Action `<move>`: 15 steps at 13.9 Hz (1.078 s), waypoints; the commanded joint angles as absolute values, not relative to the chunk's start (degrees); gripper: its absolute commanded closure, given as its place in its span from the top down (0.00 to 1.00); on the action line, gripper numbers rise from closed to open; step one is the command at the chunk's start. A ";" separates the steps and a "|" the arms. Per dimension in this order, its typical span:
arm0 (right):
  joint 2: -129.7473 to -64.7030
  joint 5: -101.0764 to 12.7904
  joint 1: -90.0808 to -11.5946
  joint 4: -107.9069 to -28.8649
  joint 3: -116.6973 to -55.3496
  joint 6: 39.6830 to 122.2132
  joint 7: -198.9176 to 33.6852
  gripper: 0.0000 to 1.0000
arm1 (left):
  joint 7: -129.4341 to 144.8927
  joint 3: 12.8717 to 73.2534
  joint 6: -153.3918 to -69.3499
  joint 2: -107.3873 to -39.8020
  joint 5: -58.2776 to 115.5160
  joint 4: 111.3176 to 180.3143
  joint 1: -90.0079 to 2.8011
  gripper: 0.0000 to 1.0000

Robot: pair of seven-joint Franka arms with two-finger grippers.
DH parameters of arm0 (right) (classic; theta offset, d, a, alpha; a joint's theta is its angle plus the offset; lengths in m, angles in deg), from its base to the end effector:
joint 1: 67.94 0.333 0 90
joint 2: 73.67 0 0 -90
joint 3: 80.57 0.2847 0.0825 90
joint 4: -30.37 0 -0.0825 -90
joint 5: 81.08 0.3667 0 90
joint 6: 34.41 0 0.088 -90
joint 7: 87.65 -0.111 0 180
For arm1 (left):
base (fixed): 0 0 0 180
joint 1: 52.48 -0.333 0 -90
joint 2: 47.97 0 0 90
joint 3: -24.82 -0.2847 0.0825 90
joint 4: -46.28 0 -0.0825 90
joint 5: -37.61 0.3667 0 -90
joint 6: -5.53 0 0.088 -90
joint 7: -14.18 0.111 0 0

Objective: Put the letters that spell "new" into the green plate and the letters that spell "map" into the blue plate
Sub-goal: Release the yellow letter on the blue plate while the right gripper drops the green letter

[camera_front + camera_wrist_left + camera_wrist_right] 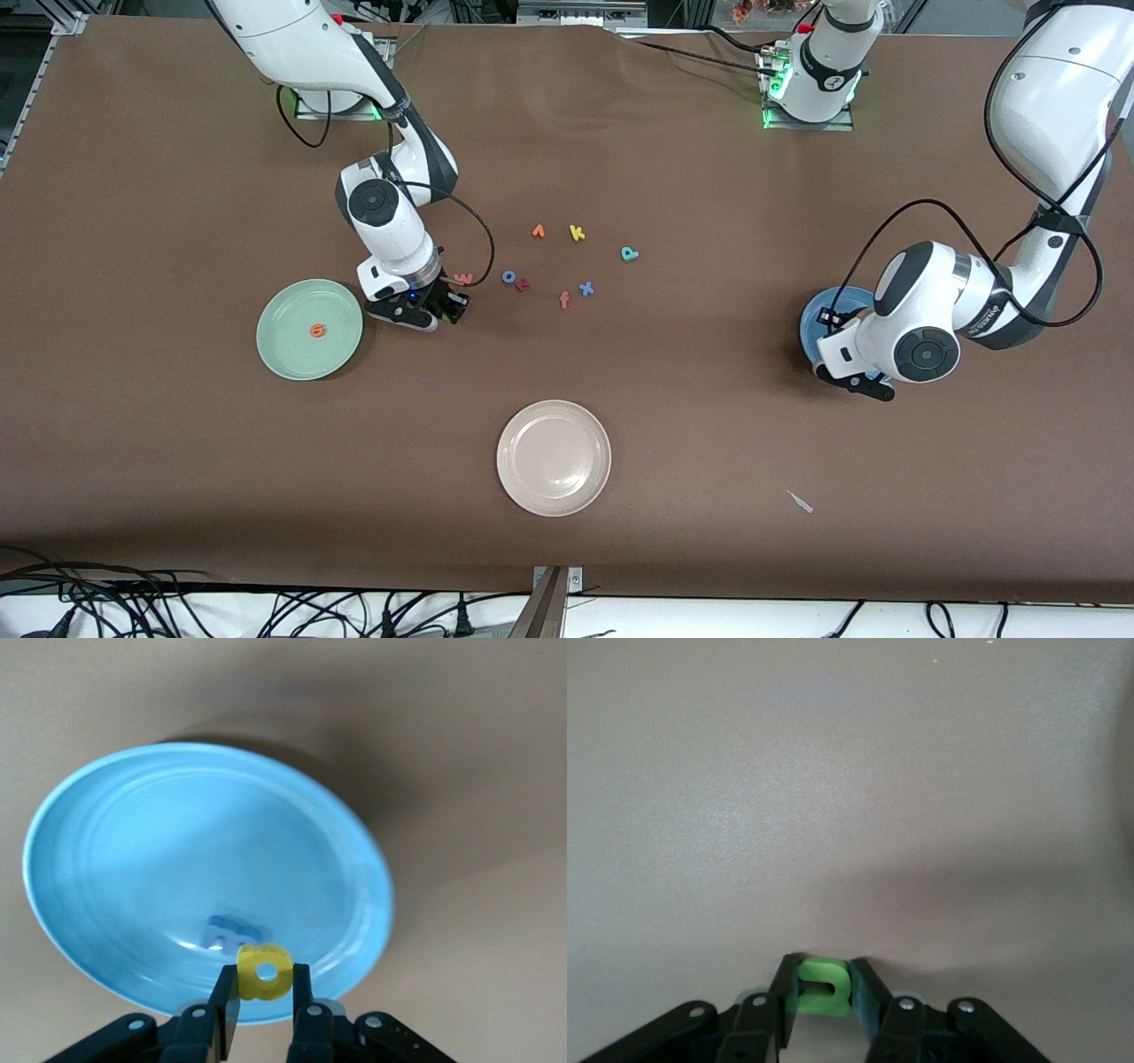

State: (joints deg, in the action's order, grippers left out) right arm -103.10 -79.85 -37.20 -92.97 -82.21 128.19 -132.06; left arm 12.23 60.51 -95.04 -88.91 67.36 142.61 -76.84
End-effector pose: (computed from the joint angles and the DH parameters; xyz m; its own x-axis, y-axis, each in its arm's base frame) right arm 0.4888 0.2704 0.1579 0.9508 -0.2834 0.1252 -0.2695 -0.9559 -0.1167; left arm 0.5853 -0.0482 0.1978 0.8320 -0.3159 -0.4562 -0.3678 -0.9295 -0.0271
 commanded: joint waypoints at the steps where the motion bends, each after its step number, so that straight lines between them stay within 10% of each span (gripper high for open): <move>1: -100.93 -80.37 -37.26 -94.35 -84.43 127.06 -126.87 0.16 | 13.83 61.04 -94.76 -89.37 69.69 142.87 -77.35 0.90; 6: -95.30 -80.37 -37.35 -93.11 -93.12 114.49 -105.01 0.16 | 1.21 64.36 -95.89 -85.17 59.86 145.75 -77.87 1.00; 12: -91.17 -79.59 -37.52 -96.80 -101.40 109.99 -89.32 0.21 | -31.10 81.32 -119.77 -77.33 58.88 169.12 -87.20 1.00; 15: -90.46 -78.97 -37.53 -97.07 -101.32 109.73 -90.46 0.48 | -49.74 83.71 -127.87 -76.01 64.04 175.55 -82.65 1.00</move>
State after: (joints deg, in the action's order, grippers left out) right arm -92.84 -79.75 -37.84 -95.45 -101.60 109.94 -90.58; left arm -39.21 82.78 -123.73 -79.63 60.94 170.57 -84.61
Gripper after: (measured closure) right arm 0.661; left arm 0.000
